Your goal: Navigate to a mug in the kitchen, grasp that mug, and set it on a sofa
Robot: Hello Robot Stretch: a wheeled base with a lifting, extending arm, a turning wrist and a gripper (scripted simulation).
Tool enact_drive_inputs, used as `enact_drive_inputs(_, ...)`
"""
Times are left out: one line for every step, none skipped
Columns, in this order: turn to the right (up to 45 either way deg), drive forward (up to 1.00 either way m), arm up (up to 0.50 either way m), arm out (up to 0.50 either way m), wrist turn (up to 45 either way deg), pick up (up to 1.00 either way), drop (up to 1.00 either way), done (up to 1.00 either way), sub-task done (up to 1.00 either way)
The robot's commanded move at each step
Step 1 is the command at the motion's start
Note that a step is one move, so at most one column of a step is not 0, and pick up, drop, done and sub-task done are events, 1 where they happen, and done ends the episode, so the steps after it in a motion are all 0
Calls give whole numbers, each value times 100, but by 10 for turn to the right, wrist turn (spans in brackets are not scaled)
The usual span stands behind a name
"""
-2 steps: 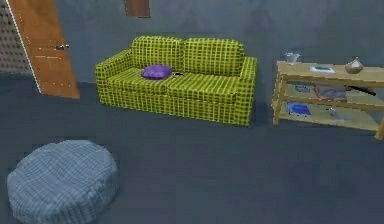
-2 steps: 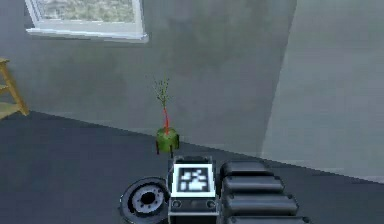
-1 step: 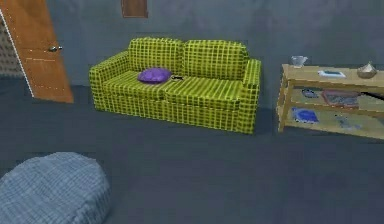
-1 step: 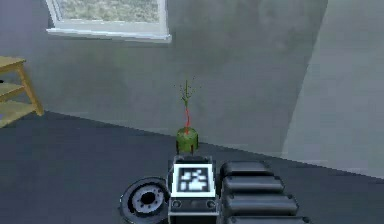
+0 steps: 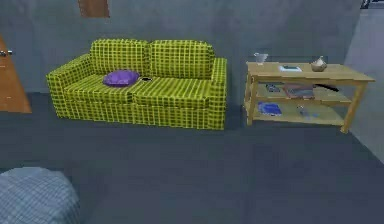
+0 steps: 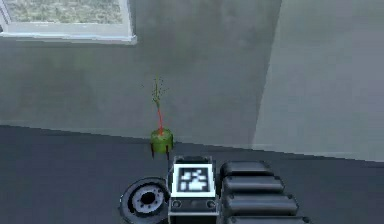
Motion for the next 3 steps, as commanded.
enact_drive_inputs(0, 100, 0, 0, 0, 0, 0, 0, 0)
enact_drive_inputs(60, 0, 0, 0, 0, 0, 0, 0, 0)
enact_drive_inputs(0, 20, 0, 0, 0, 0, 0, 0, 0)
